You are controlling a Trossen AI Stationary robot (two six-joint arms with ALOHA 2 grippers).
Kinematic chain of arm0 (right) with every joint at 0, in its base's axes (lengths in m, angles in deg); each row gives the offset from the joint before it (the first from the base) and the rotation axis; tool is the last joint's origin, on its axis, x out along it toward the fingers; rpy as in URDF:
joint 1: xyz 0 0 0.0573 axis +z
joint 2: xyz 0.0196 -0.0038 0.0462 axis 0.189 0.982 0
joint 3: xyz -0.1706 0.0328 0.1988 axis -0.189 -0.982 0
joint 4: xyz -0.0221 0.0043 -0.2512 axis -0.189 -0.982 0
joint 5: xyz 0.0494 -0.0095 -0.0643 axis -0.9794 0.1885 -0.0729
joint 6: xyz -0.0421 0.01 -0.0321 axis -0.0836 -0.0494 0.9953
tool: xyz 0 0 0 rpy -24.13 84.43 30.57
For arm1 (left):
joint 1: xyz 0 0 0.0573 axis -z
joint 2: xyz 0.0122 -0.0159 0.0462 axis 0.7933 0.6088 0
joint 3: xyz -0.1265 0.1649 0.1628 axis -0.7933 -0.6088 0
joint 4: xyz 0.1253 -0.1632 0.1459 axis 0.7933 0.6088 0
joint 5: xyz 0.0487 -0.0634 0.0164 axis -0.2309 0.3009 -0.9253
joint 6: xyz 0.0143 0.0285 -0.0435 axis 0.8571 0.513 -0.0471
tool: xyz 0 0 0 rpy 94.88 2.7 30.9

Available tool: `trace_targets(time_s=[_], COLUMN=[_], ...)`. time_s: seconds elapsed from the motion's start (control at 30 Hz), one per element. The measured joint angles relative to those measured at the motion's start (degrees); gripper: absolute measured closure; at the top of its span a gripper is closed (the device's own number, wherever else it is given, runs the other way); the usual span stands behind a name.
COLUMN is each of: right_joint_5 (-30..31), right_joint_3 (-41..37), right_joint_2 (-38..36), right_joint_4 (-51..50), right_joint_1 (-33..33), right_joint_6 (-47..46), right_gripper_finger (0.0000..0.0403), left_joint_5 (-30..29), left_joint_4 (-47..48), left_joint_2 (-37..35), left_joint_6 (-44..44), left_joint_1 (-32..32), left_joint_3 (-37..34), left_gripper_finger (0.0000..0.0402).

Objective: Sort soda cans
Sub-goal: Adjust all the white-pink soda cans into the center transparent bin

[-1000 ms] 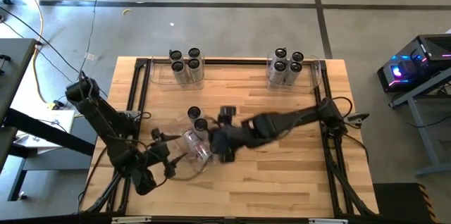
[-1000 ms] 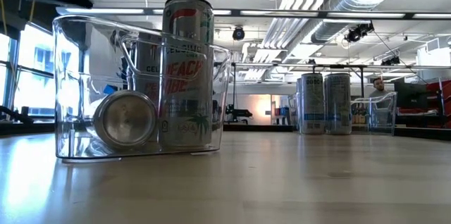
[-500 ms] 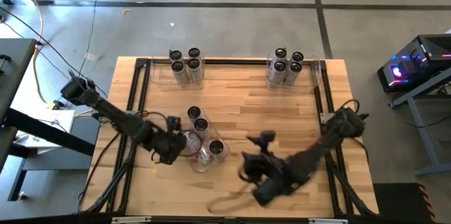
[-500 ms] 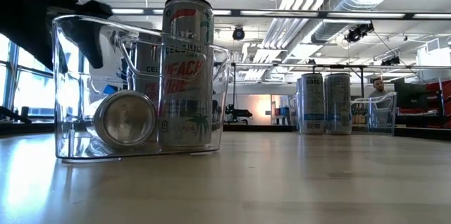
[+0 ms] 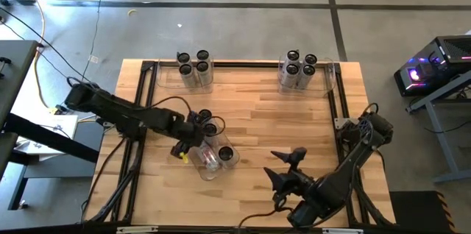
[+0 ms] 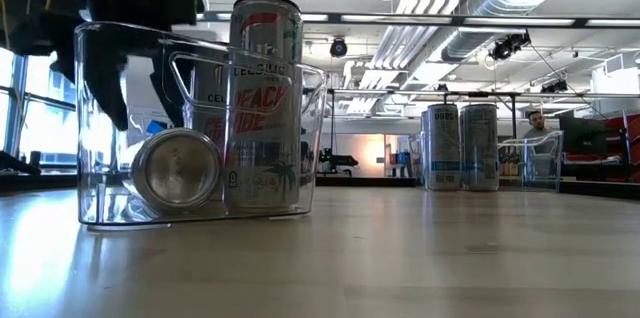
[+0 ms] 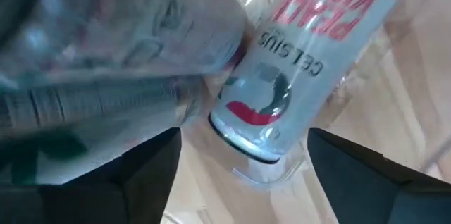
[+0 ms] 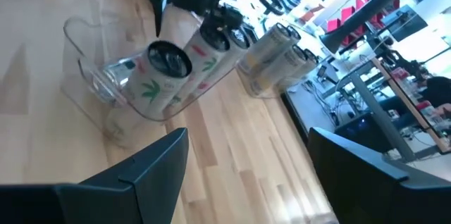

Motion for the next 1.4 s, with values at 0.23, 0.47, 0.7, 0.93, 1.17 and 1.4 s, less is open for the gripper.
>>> trace_targets(time_s=[0.23, 0.47, 0.7, 0.93, 1.17, 1.4], right_joint_5=[0.0, -0.1, -0.2, -0.3, -0.3, -0.3], right_joint_3=[-1.2, -1.2, -1.1, -1.1, -1.1, -1.1], right_joint_2=[0.0, 0.0, 0.0, 0.0, 0.0, 0.0], right_joint_4=[0.1, 0.3, 1.0, 1.6, 1.8, 1.8], right_joint_1=[0.0, 0.0, 0.0, 0.0, 0.0, 0.0], right_joint_6=[-1.1, -0.6, -0.6, -0.1, -0.1, -0.1], right_gripper_finger=[0.0114, 0.0114, 0.0114, 0.0114, 0.0114, 0.0114], left_joint_5=[0.0, -0.2, 1.7, 0.8, -1.0, -1.3], left_joint_4=[-1.8, -3.8, -6.3, -6.7, -7.8, -7.9], left_joint_2=[3.6, 4.3, 5.5, 11.3, 13.4, 13.4], left_joint_6=[2.2, 6.3, 12.5, 13.0, 13.7, 13.0], left_joint_1=[-0.3, 1.5, 2.1, 1.6, 1.9, 2.2], left_joint_3=[0.2, 0.2, 0.1, 0.4, 0.7, 0.6], left_gripper_finger=[0.0151, 0.0162, 0.0142, 0.0121, 0.0119, 0.0161])
